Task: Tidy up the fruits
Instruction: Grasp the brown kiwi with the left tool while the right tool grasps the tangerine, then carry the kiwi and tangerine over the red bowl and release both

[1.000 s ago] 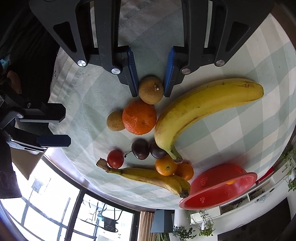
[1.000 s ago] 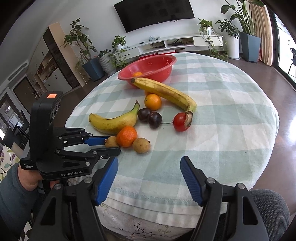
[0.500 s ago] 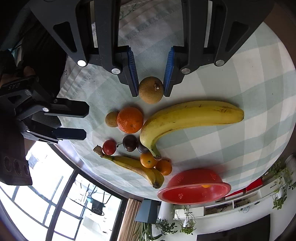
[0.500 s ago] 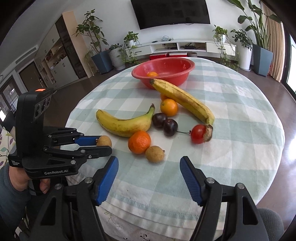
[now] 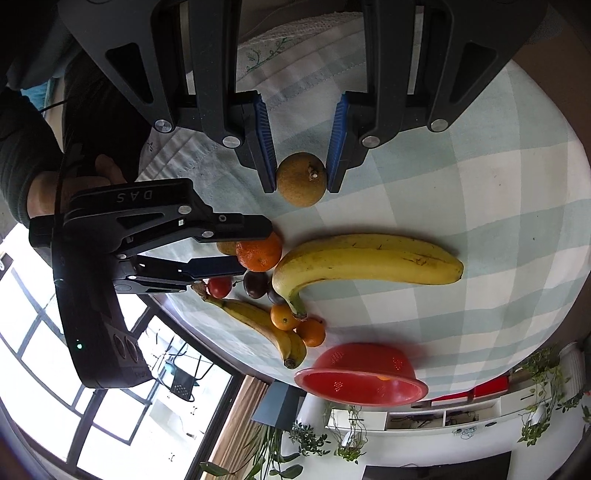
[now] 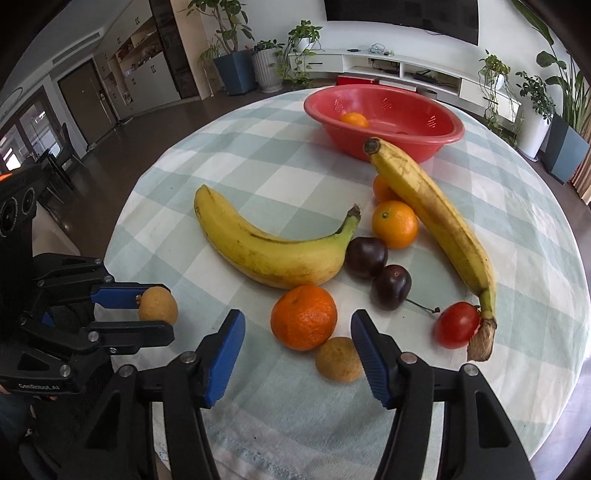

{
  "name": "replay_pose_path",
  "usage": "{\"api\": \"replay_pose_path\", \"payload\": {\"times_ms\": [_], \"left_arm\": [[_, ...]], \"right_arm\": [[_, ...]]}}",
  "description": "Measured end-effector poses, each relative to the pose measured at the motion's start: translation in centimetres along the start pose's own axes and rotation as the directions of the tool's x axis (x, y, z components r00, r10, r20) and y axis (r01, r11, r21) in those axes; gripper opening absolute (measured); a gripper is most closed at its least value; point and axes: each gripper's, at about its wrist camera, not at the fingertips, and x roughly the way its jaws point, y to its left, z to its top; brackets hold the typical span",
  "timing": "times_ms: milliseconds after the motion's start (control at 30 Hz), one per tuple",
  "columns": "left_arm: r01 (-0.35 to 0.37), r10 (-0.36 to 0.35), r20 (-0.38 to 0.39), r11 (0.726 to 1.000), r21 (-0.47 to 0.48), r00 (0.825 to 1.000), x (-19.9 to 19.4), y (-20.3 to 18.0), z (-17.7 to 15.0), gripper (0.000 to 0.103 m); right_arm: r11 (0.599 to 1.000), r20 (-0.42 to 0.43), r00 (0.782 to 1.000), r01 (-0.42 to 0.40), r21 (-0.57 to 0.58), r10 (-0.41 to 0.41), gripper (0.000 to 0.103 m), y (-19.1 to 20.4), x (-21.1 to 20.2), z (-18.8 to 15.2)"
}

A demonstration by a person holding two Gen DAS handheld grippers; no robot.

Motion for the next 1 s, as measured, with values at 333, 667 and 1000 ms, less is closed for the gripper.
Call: {"api": "replay_pose_path", "payload": {"times_ms": [333,667,1000], "left_arm": [[0.003,-0.003,0.004,1.0,-0.015,1.0,0.2,0.4,0.0,0.025],[0.002,-0.002,0.004,1.0,-0.015,1.0,0.2,0.4,0.0,0.025],[0.004,-0.004,0.007,1.0,-0.013,1.0,0.3,0.4,-0.1,0.025]], "right_arm": [[0.998,-0.067,0.997,0.023,-0.057,-0.026,0.048,0.5,1.6,0.8],[0.997,-0.062,0.998,0.01,-0.072,-0.014,0.04,0.8,1.2,0.7],[0.996,0.032,0.996,-0.085,0.003,0.085,0.04,0.4,-1.8,0.9]]}}
